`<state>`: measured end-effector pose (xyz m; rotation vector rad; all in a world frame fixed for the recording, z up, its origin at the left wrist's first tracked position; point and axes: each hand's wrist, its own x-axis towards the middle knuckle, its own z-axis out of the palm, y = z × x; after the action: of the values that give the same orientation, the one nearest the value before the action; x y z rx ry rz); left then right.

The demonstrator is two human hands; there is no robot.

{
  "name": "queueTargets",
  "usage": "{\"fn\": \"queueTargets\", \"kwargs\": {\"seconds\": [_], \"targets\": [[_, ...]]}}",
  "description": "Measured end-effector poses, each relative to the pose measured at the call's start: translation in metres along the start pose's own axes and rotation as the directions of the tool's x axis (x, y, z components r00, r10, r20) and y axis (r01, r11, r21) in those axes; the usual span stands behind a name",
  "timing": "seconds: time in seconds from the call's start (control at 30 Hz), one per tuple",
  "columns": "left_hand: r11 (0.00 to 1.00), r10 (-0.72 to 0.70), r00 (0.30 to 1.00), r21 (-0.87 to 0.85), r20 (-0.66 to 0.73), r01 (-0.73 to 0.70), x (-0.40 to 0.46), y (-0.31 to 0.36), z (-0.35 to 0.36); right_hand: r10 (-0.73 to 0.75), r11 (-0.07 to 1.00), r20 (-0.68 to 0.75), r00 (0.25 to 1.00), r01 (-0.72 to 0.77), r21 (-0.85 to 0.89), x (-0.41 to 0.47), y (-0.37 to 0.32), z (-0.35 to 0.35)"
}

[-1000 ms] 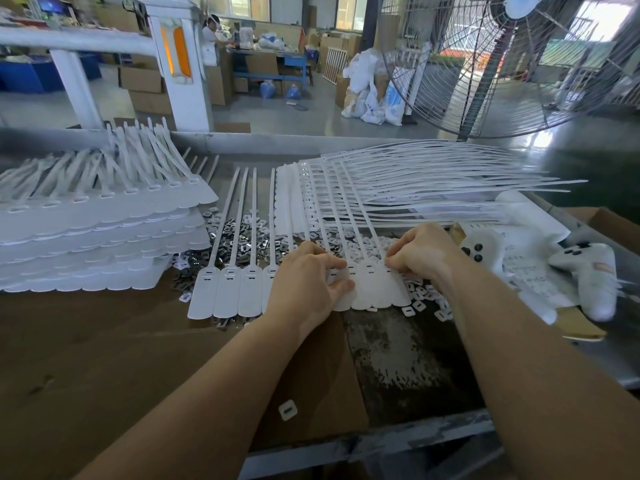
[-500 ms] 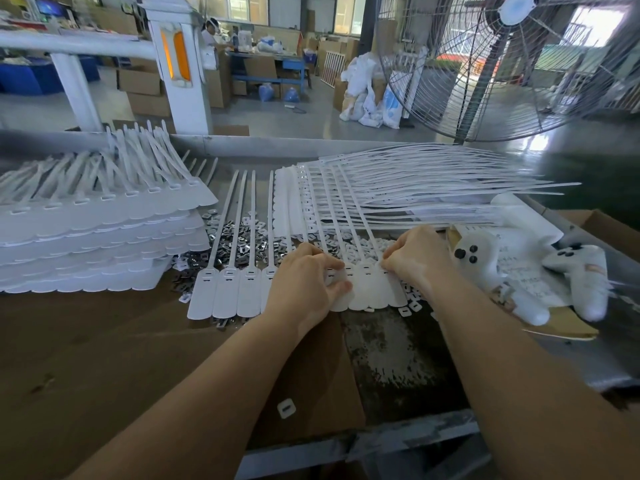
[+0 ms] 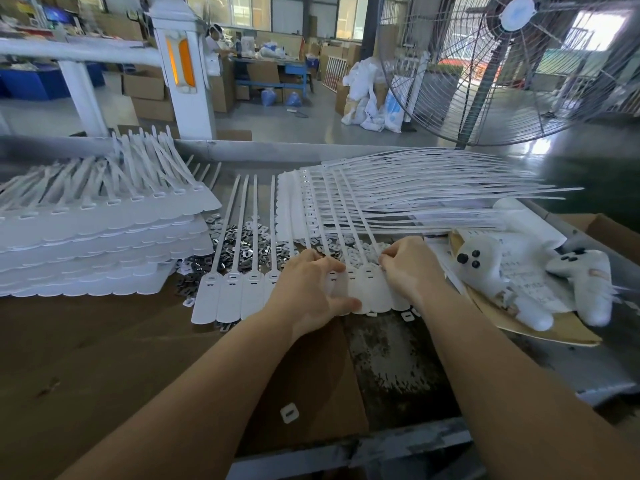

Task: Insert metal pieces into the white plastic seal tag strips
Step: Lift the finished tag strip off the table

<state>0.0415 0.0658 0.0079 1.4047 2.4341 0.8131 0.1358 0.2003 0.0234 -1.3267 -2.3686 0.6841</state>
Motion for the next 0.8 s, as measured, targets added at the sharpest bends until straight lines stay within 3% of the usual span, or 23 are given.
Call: {"fn": "queueTargets", "kwargs": {"seconds": [0.2,0.4,0.8], "targets": [[1.0,0.024,0.998,-0.016,0.058,-0.023,-0.0044,0.0006,-0.0042,0.004,0.991,-0.009,1.0,-0.003,0.136,-0.0015,0.0002,-0.0016],[0.999,0.043,0.999,-0.016,0.03,-0.042,-0.0066,0.0008,-0.0037,0.017,0.959,-0.002,1.0,-0.016,0.282,-0.002,0.0,-0.0033],[0.964,0.151,0.986,0.232,-0.068,-0.132,-0.0048,0.0046,-0.0091,0.138,0.797,0.056,0.989,-0.145,0.586,0.0063,-0.0039,-0.0028]]}}
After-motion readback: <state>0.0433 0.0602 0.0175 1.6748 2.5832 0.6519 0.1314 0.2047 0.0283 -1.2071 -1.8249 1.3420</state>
